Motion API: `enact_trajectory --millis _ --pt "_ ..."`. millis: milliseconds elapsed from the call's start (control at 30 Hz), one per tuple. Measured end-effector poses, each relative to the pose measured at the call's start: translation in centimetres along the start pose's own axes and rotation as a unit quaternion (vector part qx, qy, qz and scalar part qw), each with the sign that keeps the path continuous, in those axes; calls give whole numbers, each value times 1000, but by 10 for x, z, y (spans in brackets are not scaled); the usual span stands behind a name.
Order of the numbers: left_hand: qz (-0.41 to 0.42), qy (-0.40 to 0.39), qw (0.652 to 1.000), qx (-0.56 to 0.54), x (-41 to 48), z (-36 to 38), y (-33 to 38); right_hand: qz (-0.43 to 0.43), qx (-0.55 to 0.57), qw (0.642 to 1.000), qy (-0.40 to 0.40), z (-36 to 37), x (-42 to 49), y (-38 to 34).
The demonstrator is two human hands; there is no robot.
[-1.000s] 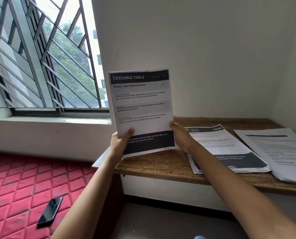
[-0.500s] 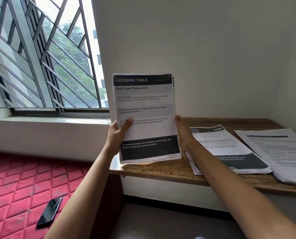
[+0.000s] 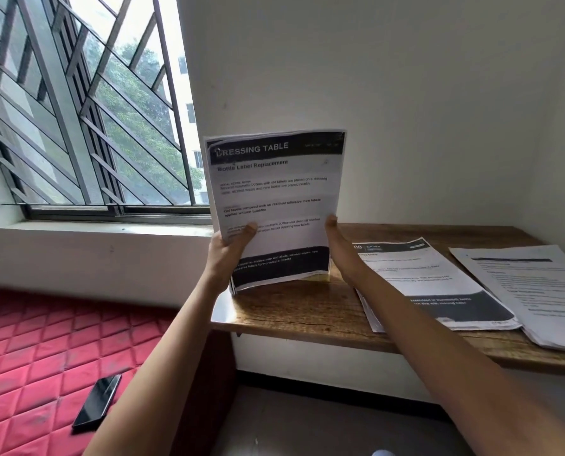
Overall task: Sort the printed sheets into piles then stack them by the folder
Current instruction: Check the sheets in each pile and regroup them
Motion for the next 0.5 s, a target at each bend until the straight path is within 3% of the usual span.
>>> enact_trajectory --millis 300,500 --pt "-83 25 996 21 -10 -14 -34 -30 -60 997 -42 10 -8 -9" --pt "-131 33 991 26 -2 -16 -39 -20 -142 990 -18 -1 0 -8"
Point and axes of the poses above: each hand's wrist, its own x-axis towards the middle knuckle, its own z-axis out of the palm, y = z × x, the point moved 10 cm from there along x, towards the middle knuckle, and after that the axes turned 3 degrees about -x, right-handed, at the moved point
